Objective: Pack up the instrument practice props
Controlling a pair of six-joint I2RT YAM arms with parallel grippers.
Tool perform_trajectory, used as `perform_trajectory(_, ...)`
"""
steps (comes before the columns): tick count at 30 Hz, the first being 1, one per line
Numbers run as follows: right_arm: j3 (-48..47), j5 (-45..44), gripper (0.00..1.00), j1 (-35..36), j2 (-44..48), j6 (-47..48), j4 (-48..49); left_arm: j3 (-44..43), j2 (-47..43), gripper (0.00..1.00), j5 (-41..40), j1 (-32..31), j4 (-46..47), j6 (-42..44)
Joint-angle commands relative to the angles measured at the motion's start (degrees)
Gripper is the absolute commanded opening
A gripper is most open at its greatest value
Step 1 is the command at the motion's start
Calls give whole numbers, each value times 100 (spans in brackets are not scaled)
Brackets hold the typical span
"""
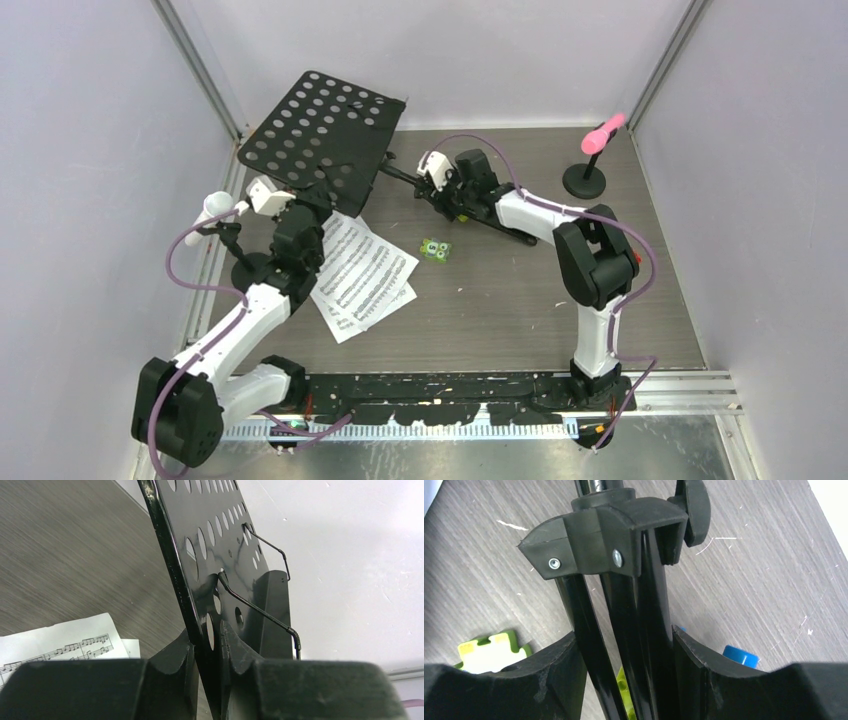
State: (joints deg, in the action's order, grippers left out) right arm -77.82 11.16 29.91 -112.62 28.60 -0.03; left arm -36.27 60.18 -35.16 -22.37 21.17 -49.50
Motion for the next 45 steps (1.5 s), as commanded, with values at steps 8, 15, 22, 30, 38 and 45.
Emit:
perform_trajectory(8,-201,-700,0,579,932,-1025,559,286,-601,0,65,-31,-1268,1106)
perform_trajectory(15,-204,-904,1,749,531,-1232,644,503,-898,0,-100,-1,-1475,1132)
perform_trajectory(22,-496,-1097,0,770,39,-1151,673,590,-724,0,-70,52,-1366,1139)
perform_trajectory(30,-1120,-1295,1,600,-790,-1112,569,417,64,0,-65,157,-1075,1154)
perform_trajectory(38,-1702,-1253,1,383,-1319,-1071,447,42,1028,0,-13,389,-855,968)
perform_trajectory(45,-2175,-1195,16,188,-1579,-1085,223,-119,1605,0,14,521,-605,849)
